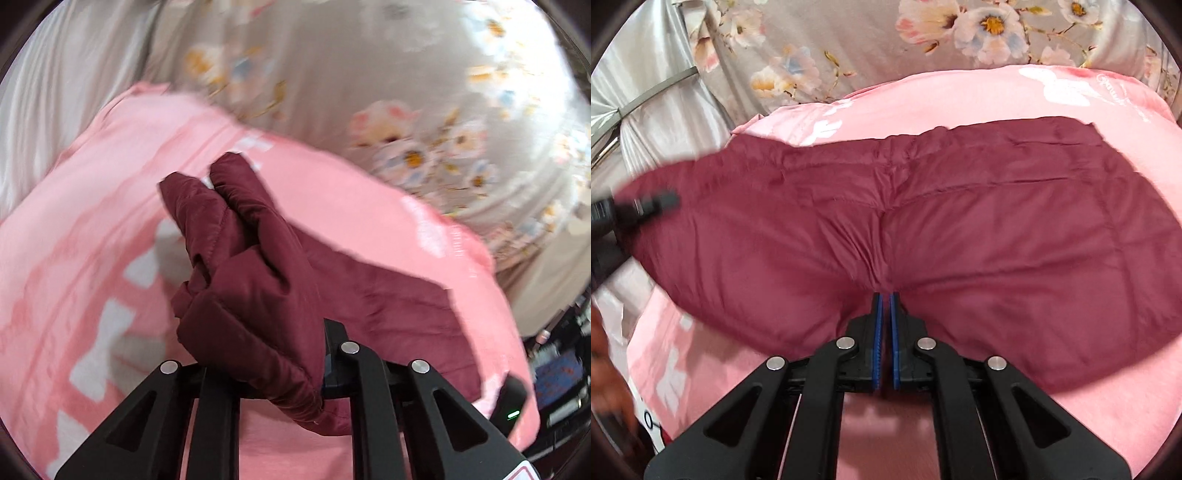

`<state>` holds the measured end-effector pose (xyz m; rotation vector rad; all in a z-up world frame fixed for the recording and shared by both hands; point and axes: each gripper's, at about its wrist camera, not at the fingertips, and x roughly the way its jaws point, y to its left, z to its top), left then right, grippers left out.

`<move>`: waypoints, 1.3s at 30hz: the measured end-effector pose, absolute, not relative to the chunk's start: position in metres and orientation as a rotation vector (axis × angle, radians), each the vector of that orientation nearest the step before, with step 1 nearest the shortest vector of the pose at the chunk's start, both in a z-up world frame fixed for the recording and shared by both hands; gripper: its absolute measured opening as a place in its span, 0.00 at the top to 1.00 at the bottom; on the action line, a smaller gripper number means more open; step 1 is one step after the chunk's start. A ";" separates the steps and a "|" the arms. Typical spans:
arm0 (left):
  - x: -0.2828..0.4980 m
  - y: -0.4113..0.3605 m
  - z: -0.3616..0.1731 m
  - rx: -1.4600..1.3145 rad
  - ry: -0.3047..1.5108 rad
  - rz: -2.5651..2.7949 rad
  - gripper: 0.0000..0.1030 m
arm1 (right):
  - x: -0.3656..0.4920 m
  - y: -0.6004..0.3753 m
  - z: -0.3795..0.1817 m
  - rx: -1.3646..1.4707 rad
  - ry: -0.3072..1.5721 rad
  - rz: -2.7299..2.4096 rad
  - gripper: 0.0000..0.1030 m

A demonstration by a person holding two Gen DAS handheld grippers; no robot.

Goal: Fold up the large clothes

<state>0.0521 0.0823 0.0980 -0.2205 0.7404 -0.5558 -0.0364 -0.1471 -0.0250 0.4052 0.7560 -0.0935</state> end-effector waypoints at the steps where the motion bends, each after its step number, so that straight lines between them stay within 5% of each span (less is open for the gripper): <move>1: 0.047 0.076 0.108 -0.210 0.726 -0.581 0.88 | -0.038 -0.149 -0.028 0.420 0.767 -0.083 0.97; 9: -0.001 -0.018 0.150 -0.027 0.651 -0.743 0.89 | -0.034 -0.160 -0.049 0.563 0.777 -0.003 0.98; 16: -0.019 -0.112 0.130 0.072 0.739 -0.833 0.87 | -0.085 -0.213 -0.027 0.686 0.686 -0.046 0.97; 19: -0.021 -0.141 0.106 0.106 0.791 -0.846 0.80 | -0.120 -0.246 -0.017 0.678 0.644 -0.149 0.97; 23: -0.028 -0.173 0.067 0.139 0.903 -0.889 0.51 | -0.153 -0.268 -0.003 0.614 0.601 -0.266 0.92; 29: -0.040 -0.155 0.077 0.076 0.897 -0.914 0.27 | -0.174 -0.278 0.031 0.554 0.484 -0.345 0.50; 34: -0.023 -0.100 0.123 -0.111 0.797 -0.891 0.19 | -0.171 -0.282 0.054 0.528 0.424 -0.271 0.46; 39: 0.016 -0.085 0.115 -0.078 0.807 -0.666 0.19 | -0.143 -0.283 0.066 0.550 0.424 -0.211 0.46</move>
